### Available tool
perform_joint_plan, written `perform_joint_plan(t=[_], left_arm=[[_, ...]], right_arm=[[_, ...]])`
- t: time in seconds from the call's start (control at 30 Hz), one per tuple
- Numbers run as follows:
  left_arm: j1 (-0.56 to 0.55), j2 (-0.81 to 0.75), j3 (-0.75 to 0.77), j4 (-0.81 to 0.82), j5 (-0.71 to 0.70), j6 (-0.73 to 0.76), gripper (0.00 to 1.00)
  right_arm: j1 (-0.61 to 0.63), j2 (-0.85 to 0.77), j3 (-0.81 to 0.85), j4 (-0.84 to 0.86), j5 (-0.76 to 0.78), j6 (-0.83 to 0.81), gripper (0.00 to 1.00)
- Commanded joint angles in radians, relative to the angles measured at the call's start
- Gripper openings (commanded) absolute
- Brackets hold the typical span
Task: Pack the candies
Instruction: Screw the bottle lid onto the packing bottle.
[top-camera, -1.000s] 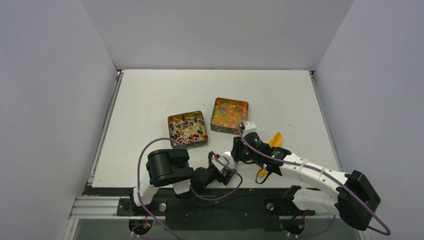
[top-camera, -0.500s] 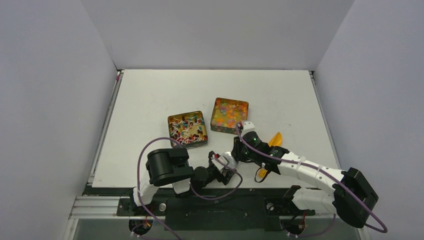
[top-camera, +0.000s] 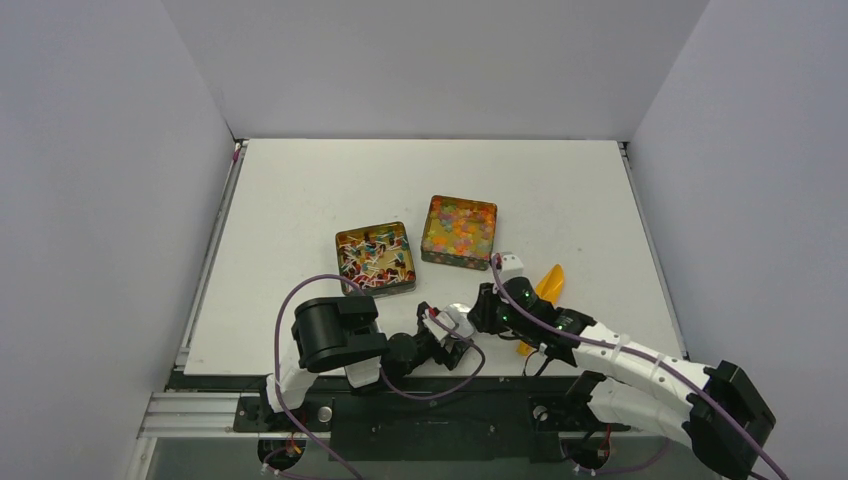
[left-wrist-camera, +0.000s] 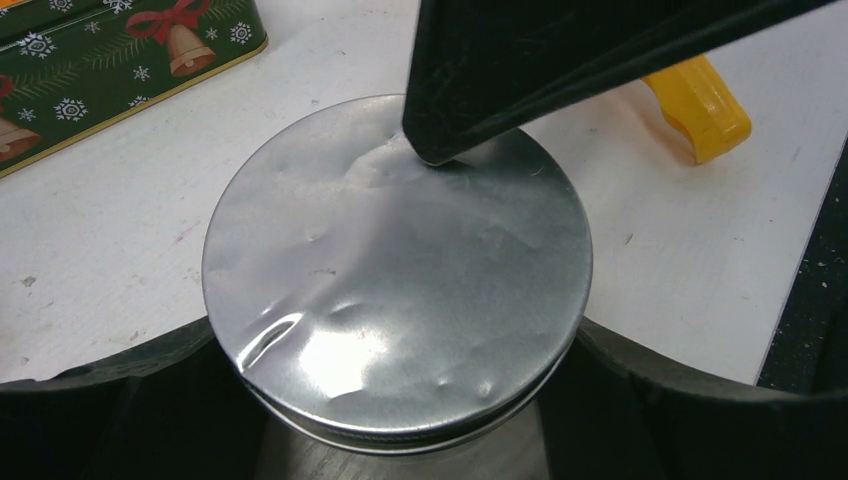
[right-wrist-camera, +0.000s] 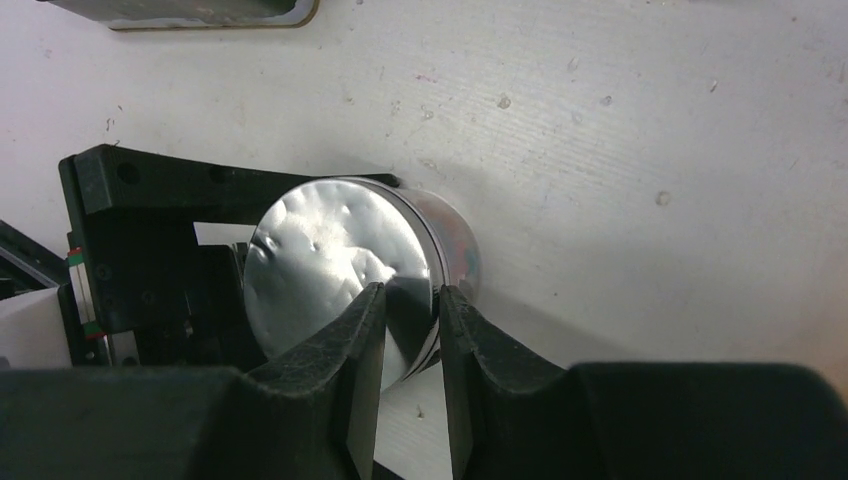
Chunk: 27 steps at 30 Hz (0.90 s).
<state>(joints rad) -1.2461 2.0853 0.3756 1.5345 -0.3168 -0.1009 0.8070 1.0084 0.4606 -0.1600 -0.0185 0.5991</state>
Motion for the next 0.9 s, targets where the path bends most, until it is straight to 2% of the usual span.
perform_joint_plan(t=[0.0, 0.27, 0.43, 0.67, 0.87], left_arm=[[0.013, 0.089, -0.054, 0.115, 0.018, -0.051, 0.39], [0.013, 0.087, -0.054, 0.115, 0.020, -0.055, 0.39], [0.013, 0.083, -0.061, 0.115, 0.027, -0.058, 0.38], [0.013, 0.081, -0.065, 0.115, 0.033, -0.059, 0.37], [0.013, 0.086, -0.064, 0.115, 0.035, -0.060, 0.37]], right_arm=[[0.036, -0.080, -0.069, -0.033, -0.017, 0.068, 0.23], [0.193, -0.171, -0.101, -0.080, 0.075, 0.171, 0.23], [0.208, -0.252, -0.049, -0.180, 0.173, 0.184, 0.23], [0.178, -0.248, 0.090, -0.306, 0.308, 0.096, 0.27], [0.032, -0.162, 0.163, -0.254, 0.187, -0.013, 0.27]])
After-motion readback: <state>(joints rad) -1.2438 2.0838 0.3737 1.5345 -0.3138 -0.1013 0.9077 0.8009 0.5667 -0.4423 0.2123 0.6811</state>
